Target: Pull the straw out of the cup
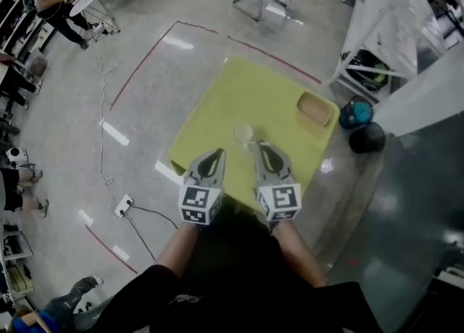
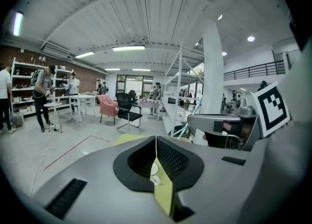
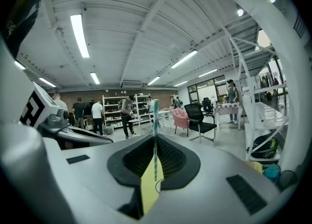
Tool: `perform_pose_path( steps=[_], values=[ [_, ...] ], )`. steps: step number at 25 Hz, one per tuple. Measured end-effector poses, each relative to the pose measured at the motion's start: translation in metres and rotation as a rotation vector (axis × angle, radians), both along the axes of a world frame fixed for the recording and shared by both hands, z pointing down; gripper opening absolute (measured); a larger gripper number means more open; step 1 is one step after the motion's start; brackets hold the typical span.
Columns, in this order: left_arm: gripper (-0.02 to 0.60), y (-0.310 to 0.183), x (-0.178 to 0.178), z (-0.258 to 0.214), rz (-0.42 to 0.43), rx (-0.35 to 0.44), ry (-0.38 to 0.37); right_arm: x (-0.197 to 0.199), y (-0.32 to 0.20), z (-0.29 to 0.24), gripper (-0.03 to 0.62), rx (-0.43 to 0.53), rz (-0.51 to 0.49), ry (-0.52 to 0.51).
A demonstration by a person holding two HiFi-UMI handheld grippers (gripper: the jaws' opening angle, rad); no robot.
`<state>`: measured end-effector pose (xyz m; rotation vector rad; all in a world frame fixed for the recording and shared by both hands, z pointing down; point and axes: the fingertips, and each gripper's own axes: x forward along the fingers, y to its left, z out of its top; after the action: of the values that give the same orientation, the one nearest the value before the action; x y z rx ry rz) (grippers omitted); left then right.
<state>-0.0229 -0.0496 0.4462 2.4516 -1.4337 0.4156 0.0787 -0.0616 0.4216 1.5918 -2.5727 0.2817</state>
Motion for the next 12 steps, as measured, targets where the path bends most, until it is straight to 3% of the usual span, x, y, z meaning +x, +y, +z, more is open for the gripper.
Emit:
perform_pose_path(
  steps=[12],
  values=[
    [0.048,0.013,-0.006,-0.014,0.026,0.034,0.013,0.001,0.018,-0.013,0.037,0.021,0.043,-0.006]
  ],
)
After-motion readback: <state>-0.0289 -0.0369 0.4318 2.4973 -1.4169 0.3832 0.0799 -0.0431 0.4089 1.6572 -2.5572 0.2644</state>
